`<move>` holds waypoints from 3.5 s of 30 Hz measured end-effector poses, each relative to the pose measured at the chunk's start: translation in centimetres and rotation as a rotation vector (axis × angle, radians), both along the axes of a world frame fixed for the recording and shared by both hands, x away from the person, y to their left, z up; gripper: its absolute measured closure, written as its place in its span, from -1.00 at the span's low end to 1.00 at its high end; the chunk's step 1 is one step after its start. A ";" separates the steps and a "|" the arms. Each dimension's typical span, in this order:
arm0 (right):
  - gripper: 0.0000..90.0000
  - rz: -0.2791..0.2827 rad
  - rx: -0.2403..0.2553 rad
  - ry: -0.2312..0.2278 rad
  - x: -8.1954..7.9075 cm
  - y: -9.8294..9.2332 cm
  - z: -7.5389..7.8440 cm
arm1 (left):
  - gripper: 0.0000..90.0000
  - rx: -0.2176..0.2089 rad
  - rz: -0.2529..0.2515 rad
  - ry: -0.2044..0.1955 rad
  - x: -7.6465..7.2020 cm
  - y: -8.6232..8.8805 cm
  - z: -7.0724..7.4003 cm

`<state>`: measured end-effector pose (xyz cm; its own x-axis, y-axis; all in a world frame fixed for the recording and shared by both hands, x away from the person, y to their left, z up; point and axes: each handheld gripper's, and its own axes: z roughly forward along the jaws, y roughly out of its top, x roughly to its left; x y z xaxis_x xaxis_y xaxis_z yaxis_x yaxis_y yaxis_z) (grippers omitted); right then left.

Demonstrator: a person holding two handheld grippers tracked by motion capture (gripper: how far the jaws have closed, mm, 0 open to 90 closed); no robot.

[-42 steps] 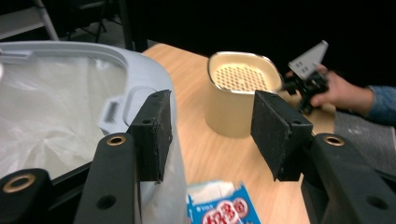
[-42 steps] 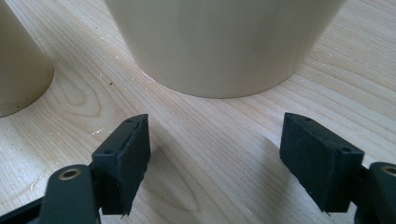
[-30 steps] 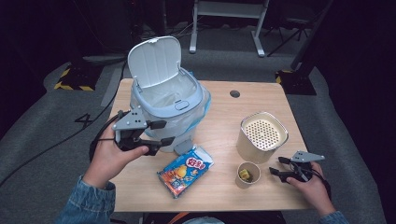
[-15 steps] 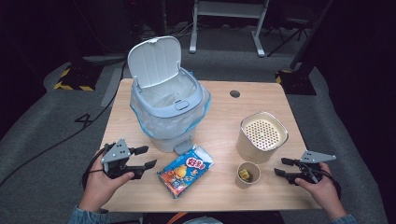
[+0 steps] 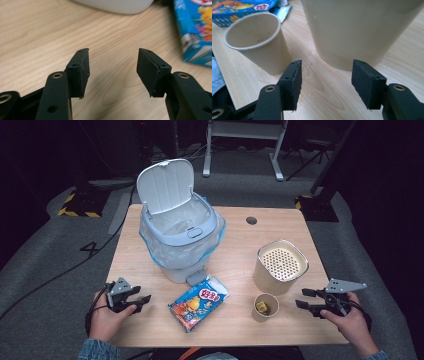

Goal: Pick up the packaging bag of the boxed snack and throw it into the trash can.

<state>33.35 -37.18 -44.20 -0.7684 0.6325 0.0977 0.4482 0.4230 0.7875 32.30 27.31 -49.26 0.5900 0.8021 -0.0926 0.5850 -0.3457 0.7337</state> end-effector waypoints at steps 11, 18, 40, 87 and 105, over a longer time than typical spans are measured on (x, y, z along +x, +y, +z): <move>0.07 0.101 0.051 -0.042 -0.5 3.1 2.9 | -0.05 0.042 0.010 0.005 0.5 0.5 -1.0; 0.06 0.180 0.056 -0.054 0.1 6.3 4.3 | -0.10 0.078 -0.006 -0.020 0.7 0.1 -1.1; 0.02 0.440 -0.017 0.036 2.9 19.1 5.1 | -0.08 0.077 0.022 -0.018 -0.3 -0.5 -1.1; -0.10 0.637 -0.417 0.185 1.1 28.6 0.8 | -0.08 0.077 0.020 -0.021 -0.1 -0.5 -1.1; -0.05 0.617 -0.507 0.068 3.4 28.6 0.3 | -0.08 0.075 0.020 -0.019 -0.1 -0.5 -1.1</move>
